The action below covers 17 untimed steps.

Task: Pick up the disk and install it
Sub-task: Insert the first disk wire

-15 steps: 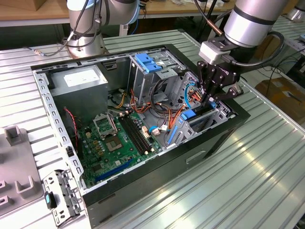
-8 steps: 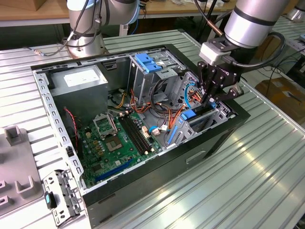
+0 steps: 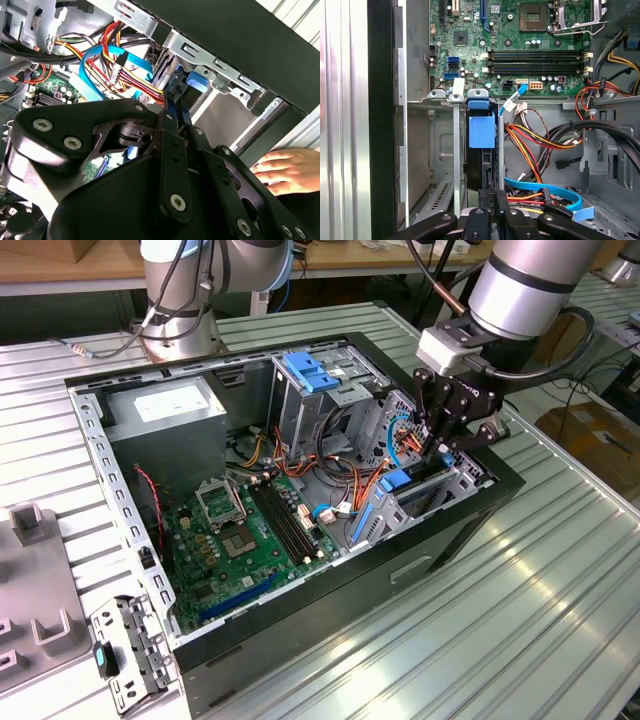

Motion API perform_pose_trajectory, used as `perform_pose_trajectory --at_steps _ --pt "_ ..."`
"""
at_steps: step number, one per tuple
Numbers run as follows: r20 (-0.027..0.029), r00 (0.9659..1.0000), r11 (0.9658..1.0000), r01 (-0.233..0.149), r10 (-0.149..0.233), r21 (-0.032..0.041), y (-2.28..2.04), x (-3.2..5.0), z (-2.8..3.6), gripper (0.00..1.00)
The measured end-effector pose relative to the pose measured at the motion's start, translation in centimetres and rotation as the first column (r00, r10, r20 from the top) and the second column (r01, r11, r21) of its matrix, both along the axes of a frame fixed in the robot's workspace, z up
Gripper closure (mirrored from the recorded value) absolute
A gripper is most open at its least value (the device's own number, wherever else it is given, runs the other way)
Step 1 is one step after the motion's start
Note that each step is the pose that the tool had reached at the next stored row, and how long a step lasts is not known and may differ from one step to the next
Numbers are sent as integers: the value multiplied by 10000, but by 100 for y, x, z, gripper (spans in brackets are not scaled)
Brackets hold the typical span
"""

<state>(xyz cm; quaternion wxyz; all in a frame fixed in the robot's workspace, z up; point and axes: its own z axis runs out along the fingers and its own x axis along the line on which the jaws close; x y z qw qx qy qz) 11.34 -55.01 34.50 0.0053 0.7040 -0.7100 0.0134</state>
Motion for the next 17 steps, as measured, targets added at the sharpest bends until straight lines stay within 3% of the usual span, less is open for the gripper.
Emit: perform_pose_trajectory --at_steps 7,13,15,17 --pt "0 10000 10000 -1 1 -4 0 0 -51 83" --pt "-1 10000 10000 0 0 1 0 0 -54 83" --pt "0 10000 10000 1 -1 1 -1 0 -12 76" --pt "0 10000 10000 1 -1 2 -1 0 64 76"
